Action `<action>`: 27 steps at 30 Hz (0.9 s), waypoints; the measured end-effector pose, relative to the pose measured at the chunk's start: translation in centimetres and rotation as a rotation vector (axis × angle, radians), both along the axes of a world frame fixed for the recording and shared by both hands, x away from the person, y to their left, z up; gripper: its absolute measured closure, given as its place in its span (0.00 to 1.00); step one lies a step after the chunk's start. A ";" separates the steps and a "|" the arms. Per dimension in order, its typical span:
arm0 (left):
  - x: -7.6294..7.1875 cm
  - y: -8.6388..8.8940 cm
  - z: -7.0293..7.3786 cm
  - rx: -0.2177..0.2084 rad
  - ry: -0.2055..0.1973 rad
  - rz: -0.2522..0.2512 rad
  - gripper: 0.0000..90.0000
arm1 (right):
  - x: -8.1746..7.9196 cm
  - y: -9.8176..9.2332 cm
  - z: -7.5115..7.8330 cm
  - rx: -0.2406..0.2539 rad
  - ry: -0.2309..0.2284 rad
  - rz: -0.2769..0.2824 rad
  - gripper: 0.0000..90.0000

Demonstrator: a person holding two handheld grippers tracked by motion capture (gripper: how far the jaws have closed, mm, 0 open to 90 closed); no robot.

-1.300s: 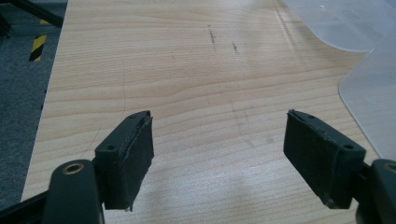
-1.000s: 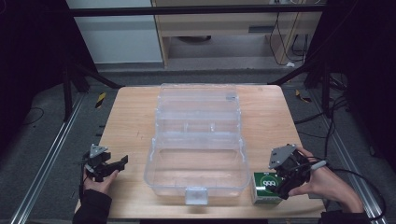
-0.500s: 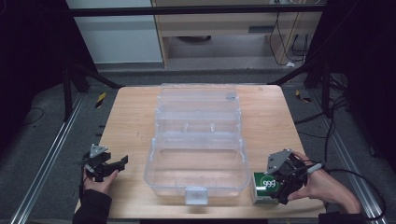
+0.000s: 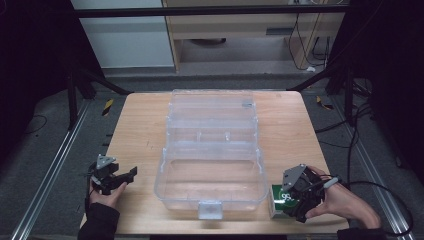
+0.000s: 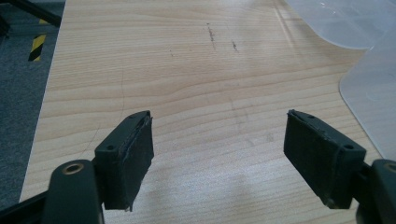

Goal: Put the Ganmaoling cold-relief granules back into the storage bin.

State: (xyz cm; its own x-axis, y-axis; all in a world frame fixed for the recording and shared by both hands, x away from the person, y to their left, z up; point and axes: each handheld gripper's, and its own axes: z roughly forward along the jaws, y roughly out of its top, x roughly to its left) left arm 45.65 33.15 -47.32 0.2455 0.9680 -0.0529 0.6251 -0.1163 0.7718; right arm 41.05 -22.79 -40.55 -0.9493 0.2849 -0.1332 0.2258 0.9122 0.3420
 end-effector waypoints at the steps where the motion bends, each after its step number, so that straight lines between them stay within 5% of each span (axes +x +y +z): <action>1: 0.0 0.0 0.0 0.000 0.001 0.000 0.26 | 0.0 0.0 0.0 0.000 0.000 0.000 0.02; 27: 0.0 0.0 0.0 0.008 0.002 -0.003 0.26 | 1.1 0.9 -2.8 -0.078 0.058 0.041 0.04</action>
